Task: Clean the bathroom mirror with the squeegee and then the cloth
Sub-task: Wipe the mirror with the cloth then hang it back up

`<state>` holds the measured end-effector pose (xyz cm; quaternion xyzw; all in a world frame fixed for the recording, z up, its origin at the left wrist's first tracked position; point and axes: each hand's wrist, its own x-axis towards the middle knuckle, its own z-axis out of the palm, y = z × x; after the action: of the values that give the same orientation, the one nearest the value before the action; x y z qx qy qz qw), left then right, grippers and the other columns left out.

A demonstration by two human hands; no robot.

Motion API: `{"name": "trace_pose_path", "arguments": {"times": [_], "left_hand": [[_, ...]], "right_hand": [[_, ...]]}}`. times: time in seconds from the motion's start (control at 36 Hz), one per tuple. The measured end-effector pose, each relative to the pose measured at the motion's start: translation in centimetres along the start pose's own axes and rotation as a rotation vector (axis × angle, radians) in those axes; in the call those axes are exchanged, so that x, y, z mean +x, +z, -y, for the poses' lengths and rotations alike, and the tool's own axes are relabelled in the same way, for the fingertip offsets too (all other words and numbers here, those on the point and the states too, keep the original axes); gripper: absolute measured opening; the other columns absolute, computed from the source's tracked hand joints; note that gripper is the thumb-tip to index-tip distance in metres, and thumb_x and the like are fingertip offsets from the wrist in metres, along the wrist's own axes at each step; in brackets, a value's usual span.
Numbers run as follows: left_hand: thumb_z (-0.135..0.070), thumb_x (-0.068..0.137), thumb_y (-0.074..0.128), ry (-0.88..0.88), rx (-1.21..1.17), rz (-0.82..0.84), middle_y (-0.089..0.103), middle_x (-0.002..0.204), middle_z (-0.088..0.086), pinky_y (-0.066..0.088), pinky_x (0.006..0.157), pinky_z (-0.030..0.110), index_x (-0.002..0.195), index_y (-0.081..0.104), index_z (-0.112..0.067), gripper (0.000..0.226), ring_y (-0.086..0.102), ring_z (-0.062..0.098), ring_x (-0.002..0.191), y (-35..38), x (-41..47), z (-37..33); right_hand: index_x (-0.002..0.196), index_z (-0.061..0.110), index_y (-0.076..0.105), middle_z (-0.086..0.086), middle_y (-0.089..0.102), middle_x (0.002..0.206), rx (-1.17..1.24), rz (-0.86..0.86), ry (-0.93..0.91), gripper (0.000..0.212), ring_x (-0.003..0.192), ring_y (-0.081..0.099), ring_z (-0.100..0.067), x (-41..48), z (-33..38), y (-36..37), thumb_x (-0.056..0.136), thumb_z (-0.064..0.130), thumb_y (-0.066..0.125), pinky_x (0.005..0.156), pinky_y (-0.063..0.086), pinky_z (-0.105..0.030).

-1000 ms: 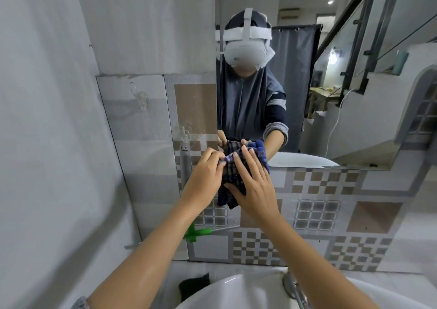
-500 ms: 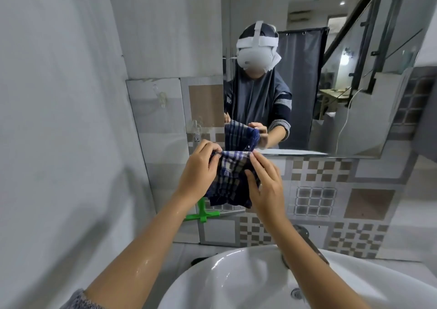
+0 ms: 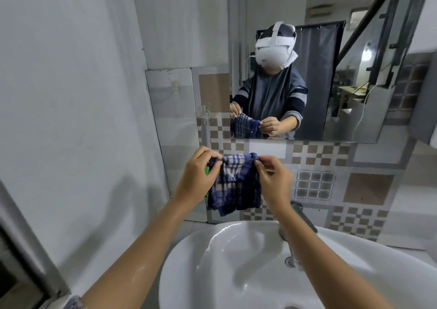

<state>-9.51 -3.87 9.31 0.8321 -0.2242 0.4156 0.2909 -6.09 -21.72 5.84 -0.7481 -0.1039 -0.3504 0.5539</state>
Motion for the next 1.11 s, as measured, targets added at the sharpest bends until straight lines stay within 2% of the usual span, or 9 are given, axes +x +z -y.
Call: {"name": "trace_pose_path", "arguments": {"times": [0.08, 0.14, 0.31, 0.39, 0.53, 0.67, 0.78, 0.94, 1.11], "left_hand": [[-0.004, 0.083, 0.064, -0.057, -0.054, 0.051, 0.061, 0.089, 0.007, 0.05, 0.077, 0.018, 0.092, 0.065, -0.002, 0.009, 0.058, 0.013, 0.08, 0.3, -1.7, -0.4], [-0.008, 0.082, 0.066, -0.103, -0.101, 0.092, 0.062, 0.09, 0.007, 0.052, 0.077, 0.021, 0.093, 0.065, -0.003, 0.011, 0.06, 0.014, 0.081, 0.8, -2.8, -0.6], [-0.015, 0.086, 0.062, -0.195, -0.269, 0.268, 0.061, 0.093, 0.001, 0.048, 0.073, 0.009, 0.101, 0.064, -0.006, 0.018, 0.057, 0.0, 0.083, 2.0, -3.7, -2.7], [-0.021, 0.091, 0.055, -0.233, -0.302, 0.202, 0.057, 0.092, -0.007, 0.046, 0.072, 0.008, 0.101, 0.062, -0.011, 0.016, 0.056, -0.006, 0.084, 2.4, -3.3, -3.9], [-0.02, 0.095, 0.047, -0.263, -0.314, 0.046, 0.054, 0.108, -0.002, 0.043, 0.081, 0.006, 0.115, 0.055, -0.009, 0.024, 0.053, 0.005, 0.098, 2.9, -2.0, -5.5], [-0.018, 0.096, 0.044, -0.287, -0.407, 0.115, 0.055, 0.119, -0.001, 0.045, 0.093, 0.017, 0.123, 0.051, -0.011, 0.029, 0.052, 0.005, 0.109, 3.5, -2.0, -6.9], [-0.019, 0.096, 0.045, -0.337, -0.478, 0.135, 0.059, 0.104, -0.004, 0.047, 0.085, 0.013, 0.116, 0.054, -0.013, 0.023, 0.056, -0.004, 0.096, 3.2, -2.8, -7.3], [-0.022, 0.091, 0.055, -0.35, -0.411, 0.158, 0.06, 0.098, -0.007, 0.051, 0.076, 0.011, 0.111, 0.057, -0.012, 0.023, 0.058, 0.004, 0.089, 1.5, -3.0, -5.3], [-0.015, 0.088, 0.06, -0.251, -0.342, 0.21, 0.063, 0.103, -0.003, 0.05, 0.082, 0.015, 0.11, 0.063, -0.016, 0.023, 0.06, 0.006, 0.092, -0.8, -1.4, -1.4]], "right_hand": [[0.095, 0.011, 0.069, 0.002, 0.067, 0.088, -0.038, 0.057, -0.025, 0.011, 0.079, 0.059, -0.01, 0.6, 0.9, -0.9, 0.088, 0.014, 0.061, 0.072, 0.049, -0.02], [0.095, 0.009, 0.069, 0.0, 0.066, 0.09, -0.066, 0.098, -0.085, 0.012, 0.08, 0.057, -0.011, 1.1, 1.7, -1.6, 0.088, 0.012, 0.06, 0.071, 0.045, -0.016], [0.093, 0.006, 0.069, 0.001, 0.062, 0.087, -0.102, 0.243, -0.285, 0.011, 0.078, 0.054, -0.01, 2.5, 3.6, -4.2, 0.087, 0.003, 0.06, 0.067, 0.039, -0.003], [0.094, 0.007, 0.069, -0.004, 0.064, 0.09, -0.126, 0.31, -0.358, 0.012, 0.079, 0.054, -0.01, 3.1, 4.2, -5.5, 0.086, 0.003, 0.06, 0.069, 0.04, -0.004], [0.092, 0.009, 0.07, 0.001, 0.063, 0.09, -0.091, 0.361, -0.386, 0.015, 0.078, 0.054, -0.007, 2.9, 5.0, -7.3, 0.085, 0.0, 0.06, 0.068, 0.041, -0.009], [0.091, 0.01, 0.07, 0.0, 0.066, 0.091, -0.082, 0.405, -0.394, 0.016, 0.082, 0.057, -0.011, 2.3, 5.5, -8.1, 0.085, -0.001, 0.06, 0.068, 0.043, -0.012], [0.091, 0.011, 0.07, -0.002, 0.066, 0.09, -0.084, 0.41, -0.395, 0.017, 0.084, 0.06, -0.015, 2.0, 5.8, -8.2, 0.085, -0.001, 0.06, 0.069, 0.046, -0.019], [0.091, 0.011, 0.069, -0.003, 0.067, 0.09, -0.164, 0.469, -0.397, 0.013, 0.084, 0.061, -0.017, 2.1, 5.9, -7.3, 0.085, 0.004, 0.06, 0.077, 0.052, -0.032], [0.089, 0.012, 0.07, 0.002, 0.064, 0.086, -0.23, 0.468, -0.428, 0.013, 0.077, 0.061, -0.012, 3.1, 6.2, -4.8, 0.084, 0.003, 0.062, 0.071, 0.05, -0.023]]}}
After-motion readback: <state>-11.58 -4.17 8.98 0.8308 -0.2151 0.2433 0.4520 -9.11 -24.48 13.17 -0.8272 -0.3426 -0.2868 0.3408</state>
